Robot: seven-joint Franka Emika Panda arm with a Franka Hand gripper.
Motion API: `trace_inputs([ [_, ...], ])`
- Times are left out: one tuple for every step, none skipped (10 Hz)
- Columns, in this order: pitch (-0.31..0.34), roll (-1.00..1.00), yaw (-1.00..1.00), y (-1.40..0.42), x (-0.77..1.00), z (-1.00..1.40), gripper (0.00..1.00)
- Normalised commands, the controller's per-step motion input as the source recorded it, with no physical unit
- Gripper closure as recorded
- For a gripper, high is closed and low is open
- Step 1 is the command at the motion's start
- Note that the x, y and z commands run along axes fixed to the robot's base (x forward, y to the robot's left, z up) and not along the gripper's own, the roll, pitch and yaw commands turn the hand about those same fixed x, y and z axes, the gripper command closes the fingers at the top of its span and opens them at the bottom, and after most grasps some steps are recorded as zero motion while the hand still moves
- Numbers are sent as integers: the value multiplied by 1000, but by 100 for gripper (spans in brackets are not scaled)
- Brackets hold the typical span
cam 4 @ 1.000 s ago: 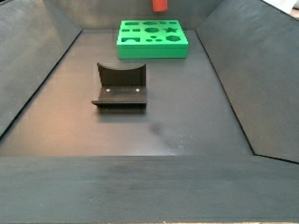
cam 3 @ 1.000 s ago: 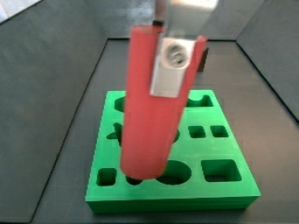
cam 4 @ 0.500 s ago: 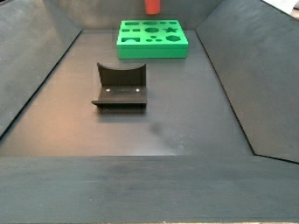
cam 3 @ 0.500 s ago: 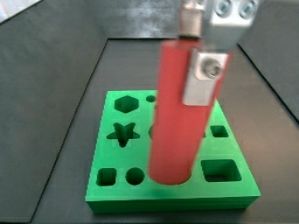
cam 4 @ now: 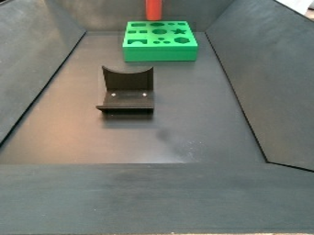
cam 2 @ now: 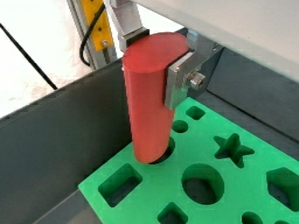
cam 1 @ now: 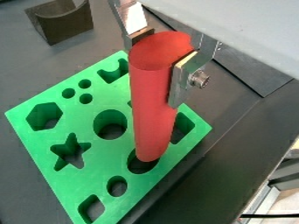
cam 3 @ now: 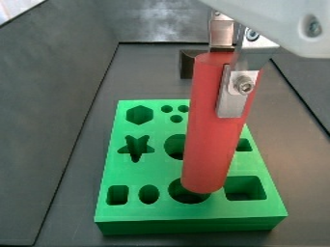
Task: Pick up the oval object. Move up. Place the oval object on the fixture. Regrasp the oval object. Move to above the board. Insert the oval object.
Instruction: Insert the oval object.
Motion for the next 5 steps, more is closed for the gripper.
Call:
trace_inputs([
  [0, 161, -100, 0, 0, -171, 100],
  [0, 199, -83, -29, 0, -246, 100],
  [-24, 57, 0, -71, 0, -211, 100],
  [-3, 31, -14, -186, 0, -80, 100],
  [0, 23, 0, -300, 0, -46, 100],
])
